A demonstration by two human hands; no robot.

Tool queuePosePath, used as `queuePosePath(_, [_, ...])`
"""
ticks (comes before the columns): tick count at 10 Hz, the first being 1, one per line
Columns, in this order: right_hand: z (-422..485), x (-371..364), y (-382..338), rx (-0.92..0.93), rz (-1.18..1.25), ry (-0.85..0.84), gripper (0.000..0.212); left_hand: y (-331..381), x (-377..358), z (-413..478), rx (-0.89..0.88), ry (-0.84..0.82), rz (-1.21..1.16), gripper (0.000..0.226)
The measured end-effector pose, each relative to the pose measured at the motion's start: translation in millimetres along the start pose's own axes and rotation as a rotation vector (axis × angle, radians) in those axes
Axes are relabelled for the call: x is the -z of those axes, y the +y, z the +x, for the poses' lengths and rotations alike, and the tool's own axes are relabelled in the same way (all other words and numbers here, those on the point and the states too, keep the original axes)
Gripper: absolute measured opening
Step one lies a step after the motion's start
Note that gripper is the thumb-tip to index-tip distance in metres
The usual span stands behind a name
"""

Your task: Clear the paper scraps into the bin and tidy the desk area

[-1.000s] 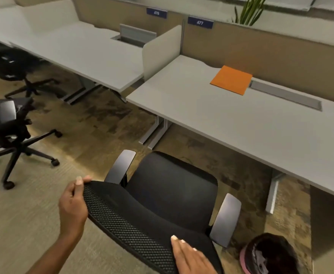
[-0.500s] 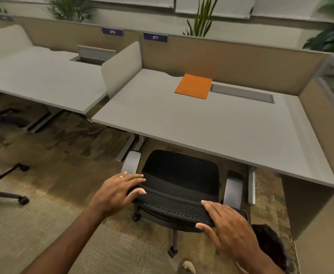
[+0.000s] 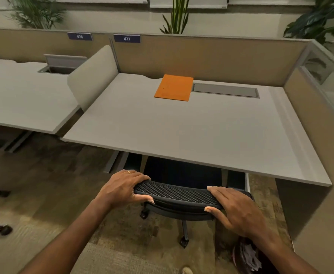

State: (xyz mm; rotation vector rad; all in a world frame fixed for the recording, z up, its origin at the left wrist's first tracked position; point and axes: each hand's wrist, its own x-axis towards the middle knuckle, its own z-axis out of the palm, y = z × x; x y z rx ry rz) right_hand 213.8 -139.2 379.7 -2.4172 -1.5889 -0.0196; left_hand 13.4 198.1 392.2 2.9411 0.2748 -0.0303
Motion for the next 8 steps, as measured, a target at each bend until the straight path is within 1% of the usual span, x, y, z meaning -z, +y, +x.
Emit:
queuePosePath(3, [37.8, 10.6, 50.4, -0.032, -0.043, -0.001, 0.065, -3.2, -1.5, 73.9, -0.051, 0.068, 0.030, 0.080])
queuePosePath(5, [66.7, 9.6, 71.0, -0.072, -0.061, -0.007, 0.064, -16.7, 5.7, 121.2, -0.079, 0.078, 0.044, 0.085])
queuePosePath(6, [75.3, 10.9, 77.9, -0.093, -0.057, -0.020, 0.064, -21.6, 0.9, 133.6, -0.092, 0.078, 0.041, 0.087])
queuePosePath(7, [70.4, 11.9, 83.2, -0.079, -0.054, -0.031, 0.065, -18.9, -6.3, 133.0, -0.133, 0.135, 0.037, 0.084])
queuePosePath(8, [69.7, 7.8, 82.7, -0.102, -0.024, -0.043, 0.066, -17.9, -5.9, 135.9, -0.154, 0.166, 0.004, 0.083])
